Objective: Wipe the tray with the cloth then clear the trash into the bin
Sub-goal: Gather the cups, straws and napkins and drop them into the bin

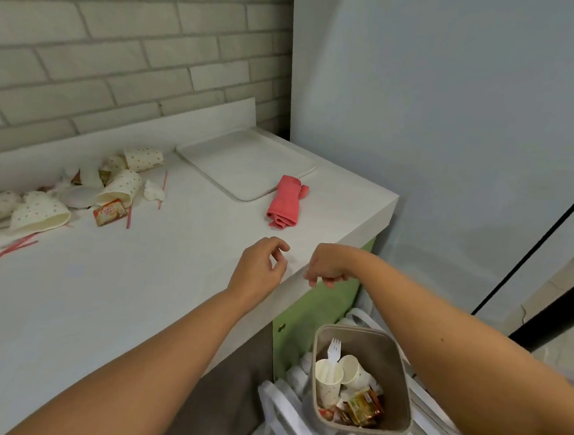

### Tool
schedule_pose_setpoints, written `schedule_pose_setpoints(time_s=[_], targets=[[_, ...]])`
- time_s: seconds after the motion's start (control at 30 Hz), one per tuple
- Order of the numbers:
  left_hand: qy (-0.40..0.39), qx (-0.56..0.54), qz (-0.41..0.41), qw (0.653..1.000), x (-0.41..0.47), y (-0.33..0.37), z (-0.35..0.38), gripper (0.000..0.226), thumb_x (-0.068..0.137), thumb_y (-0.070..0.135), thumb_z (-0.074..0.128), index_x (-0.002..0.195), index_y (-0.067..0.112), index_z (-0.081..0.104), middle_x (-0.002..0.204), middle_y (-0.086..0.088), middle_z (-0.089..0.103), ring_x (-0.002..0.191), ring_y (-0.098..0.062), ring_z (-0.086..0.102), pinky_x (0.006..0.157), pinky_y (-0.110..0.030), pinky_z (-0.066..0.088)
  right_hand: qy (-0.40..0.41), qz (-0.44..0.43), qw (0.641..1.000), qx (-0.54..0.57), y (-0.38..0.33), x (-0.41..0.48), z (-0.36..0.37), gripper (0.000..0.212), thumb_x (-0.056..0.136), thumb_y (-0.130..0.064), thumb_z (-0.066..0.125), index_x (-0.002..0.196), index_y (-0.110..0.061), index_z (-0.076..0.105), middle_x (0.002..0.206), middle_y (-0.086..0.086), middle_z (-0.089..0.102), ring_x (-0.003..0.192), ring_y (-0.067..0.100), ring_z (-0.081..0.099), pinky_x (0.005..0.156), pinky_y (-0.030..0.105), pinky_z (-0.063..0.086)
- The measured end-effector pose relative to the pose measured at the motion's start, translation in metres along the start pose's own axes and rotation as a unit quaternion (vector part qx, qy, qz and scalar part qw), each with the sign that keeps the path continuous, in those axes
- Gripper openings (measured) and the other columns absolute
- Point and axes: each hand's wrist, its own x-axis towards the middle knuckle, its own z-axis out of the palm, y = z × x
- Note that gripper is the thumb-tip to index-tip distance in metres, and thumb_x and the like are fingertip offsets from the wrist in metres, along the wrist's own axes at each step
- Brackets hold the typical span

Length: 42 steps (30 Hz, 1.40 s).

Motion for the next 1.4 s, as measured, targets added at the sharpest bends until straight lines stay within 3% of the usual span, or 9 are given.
schedule_pose_setpoints(time_s=[0.3, 0.53, 0.63, 0.73, 0.87, 1.07, 1.27, 1.33, 1.4], targets=[[0.036, 0.076, -0.047, 0.995, 0.018, -0.062, -0.068, 0.018, 0.090, 0.014, 0.055, 0.107, 0.011, 0.062, 0.100, 0.003, 0.051, 0.074, -0.007, 0.047, 0.071, -0.014, 0.035, 0.048, -0.071, 0.996, 0.012, -0.089, 0.027, -0.014, 0.023, 0.093, -0.022, 0.052, 0.105, -0.006, 0.062, 0.066, 0.000, 0.055, 0.054, 0.012, 0.046, 0.048, 0.021, 0.035], [0.051, 0.113, -0.126, 0.984, 0.032, -0.125, -0.129, 0.019, 0.091, 0.010, 0.053, 0.106, 0.006, 0.063, 0.111, -0.007, 0.054, 0.093, -0.016, 0.054, 0.079, -0.018, 0.037, 0.077, -0.115, 0.990, 0.031, -0.155, 0.065, -0.015, 0.017, 0.088, -0.013, 0.051, 0.095, -0.009, 0.066, 0.064, 0.000, 0.053, 0.054, 0.011, 0.046, 0.048, 0.018, 0.040], [0.051, 0.121, -0.152, 0.980, 0.042, -0.149, -0.150, 0.020, 0.092, 0.008, 0.051, 0.106, 0.004, 0.064, 0.114, -0.011, 0.054, 0.101, -0.022, 0.056, 0.081, -0.021, 0.039, 0.092, -0.129, 0.987, 0.024, -0.178, 0.084, -0.012, 0.016, 0.087, -0.010, 0.051, 0.090, -0.009, 0.066, 0.075, 0.002, 0.058, 0.058, 0.015, 0.048, 0.051, 0.019, 0.041], [0.054, 0.127, -0.171, 0.976, 0.054, -0.173, -0.167, 0.019, 0.091, 0.005, 0.049, 0.103, 0.003, 0.064, 0.115, -0.014, 0.054, 0.104, -0.025, 0.056, 0.083, -0.025, 0.041, 0.115, -0.138, 0.984, 0.013, -0.200, 0.105, -0.010, 0.023, 0.088, -0.012, 0.054, 0.105, -0.008, 0.069, 0.104, 0.006, 0.065, 0.082, 0.015, 0.054, 0.063, 0.021, 0.043], [0.047, 0.143, -0.187, 0.971, 0.070, -0.196, -0.181, 0.022, 0.092, 0.005, 0.048, 0.107, 0.002, 0.064, 0.120, -0.014, 0.052, 0.104, -0.027, 0.055, 0.087, -0.031, 0.045, 0.136, -0.148, 0.979, -0.014, -0.226, 0.129, -0.007, 0.036, 0.093, -0.018, 0.053, 0.128, -0.010, 0.056, 0.131, 0.006, 0.050, 0.118, 0.021, 0.049, 0.093, 0.024, 0.038], [0.033, 0.183, -0.179, 0.966, 0.092, -0.217, -0.192, 0.031, 0.094, 0.010, 0.047, 0.122, 0.005, 0.059, 0.132, -0.012, 0.044, 0.115, -0.027, 0.050, 0.094, -0.033, 0.043, 0.162, -0.159, 0.974, -0.018, -0.265, 0.168, 0.001, 0.049, 0.091, -0.015, 0.055, 0.139, -0.010, 0.043, 0.143, 0.005, 0.036, 0.128, 0.024, 0.042, 0.101, 0.027, 0.036], [0.020, 0.225, -0.192, 0.955, 0.102, -0.229, -0.193, 0.028, 0.096, 0.017, 0.043, 0.112, 0.004, 0.063, 0.120, -0.014, 0.054, 0.106, -0.028, 0.054, 0.084, -0.035, 0.047, 0.158, -0.156, 0.971, -0.083, -0.295, 0.201, 0.007, 0.061, 0.096, -0.020, 0.046, 0.150, -0.015, 0.020, 0.158, -0.001, 0.011, 0.141, 0.024, 0.024, 0.112, 0.037, 0.031], [0.016, 0.223, -0.205, 0.953, 0.102, -0.231, -0.191, 0.027, 0.095, 0.015, 0.044, 0.109, 0.004, 0.064, 0.114, -0.014, 0.058, 0.101, -0.027, 0.057, 0.079, -0.033, 0.048, 0.158, -0.140, 0.971, -0.111, -0.299, 0.209, 0.009, 0.058, 0.098, -0.021, 0.041, 0.150, -0.017, 0.018, 0.157, 0.000, 0.016, 0.139, 0.025, 0.026, 0.111, 0.039, 0.032], [0.004, 0.215, -0.226, 0.950, 0.103, -0.232, -0.189, 0.024, 0.091, 0.012, 0.050, 0.107, 0.006, 0.067, 0.109, -0.012, 0.063, 0.098, -0.026, 0.060, 0.077, -0.031, 0.049, 0.172, -0.131, 0.966, -0.144, -0.300, 0.214, 0.011, 0.048, 0.099, -0.022, 0.038, 0.145, -0.014, 0.029, 0.147, 0.006, 0.031, 0.130, 0.026, 0.036, 0.104, 0.038, 0.037]])
